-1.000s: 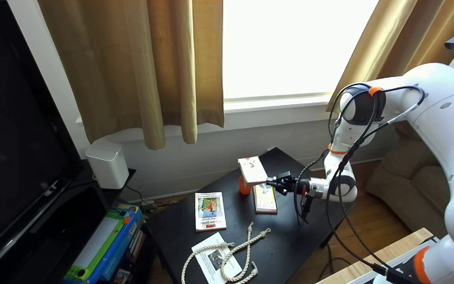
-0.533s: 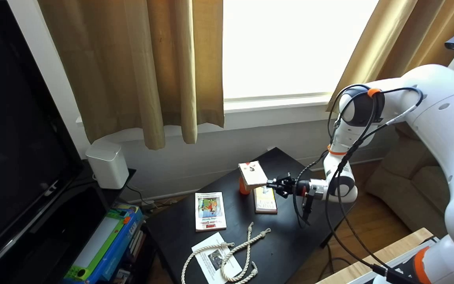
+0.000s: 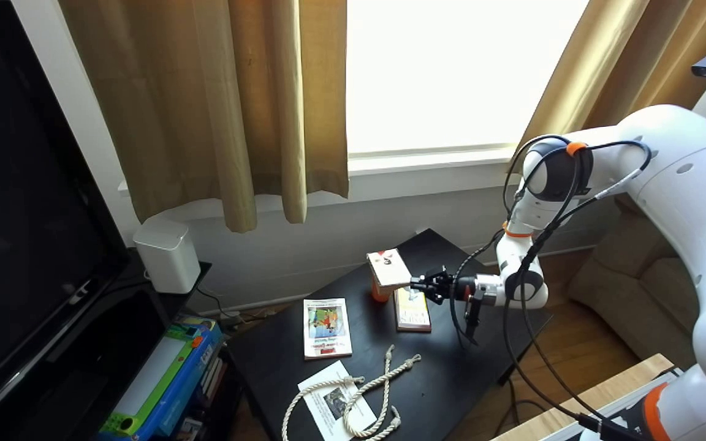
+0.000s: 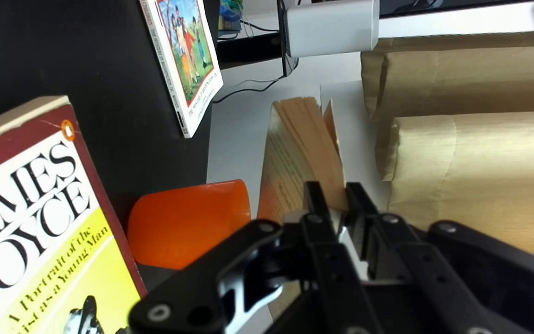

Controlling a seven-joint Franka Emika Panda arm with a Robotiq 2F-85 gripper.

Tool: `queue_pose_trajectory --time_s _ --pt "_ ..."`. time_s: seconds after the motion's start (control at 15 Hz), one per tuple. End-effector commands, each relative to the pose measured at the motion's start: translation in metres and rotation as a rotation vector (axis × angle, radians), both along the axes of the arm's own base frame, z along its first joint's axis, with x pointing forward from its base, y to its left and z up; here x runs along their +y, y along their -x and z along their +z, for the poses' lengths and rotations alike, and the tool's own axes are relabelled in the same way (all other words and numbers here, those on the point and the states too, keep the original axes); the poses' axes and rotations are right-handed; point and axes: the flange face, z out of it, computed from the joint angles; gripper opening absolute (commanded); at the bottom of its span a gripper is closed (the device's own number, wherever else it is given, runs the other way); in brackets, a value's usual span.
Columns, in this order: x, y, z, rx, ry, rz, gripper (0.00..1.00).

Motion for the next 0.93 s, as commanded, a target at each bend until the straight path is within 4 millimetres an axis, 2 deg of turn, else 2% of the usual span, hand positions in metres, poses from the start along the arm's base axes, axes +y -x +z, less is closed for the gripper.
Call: queue_pose_trajectory --time_s 0.0,0.87 --pt "0.002 -0.007 -0.014 0.044 0.0 0.005 0.04" --pt "0.004 -0.018 -0.029 0.114 -0.001 0.019 0.04"
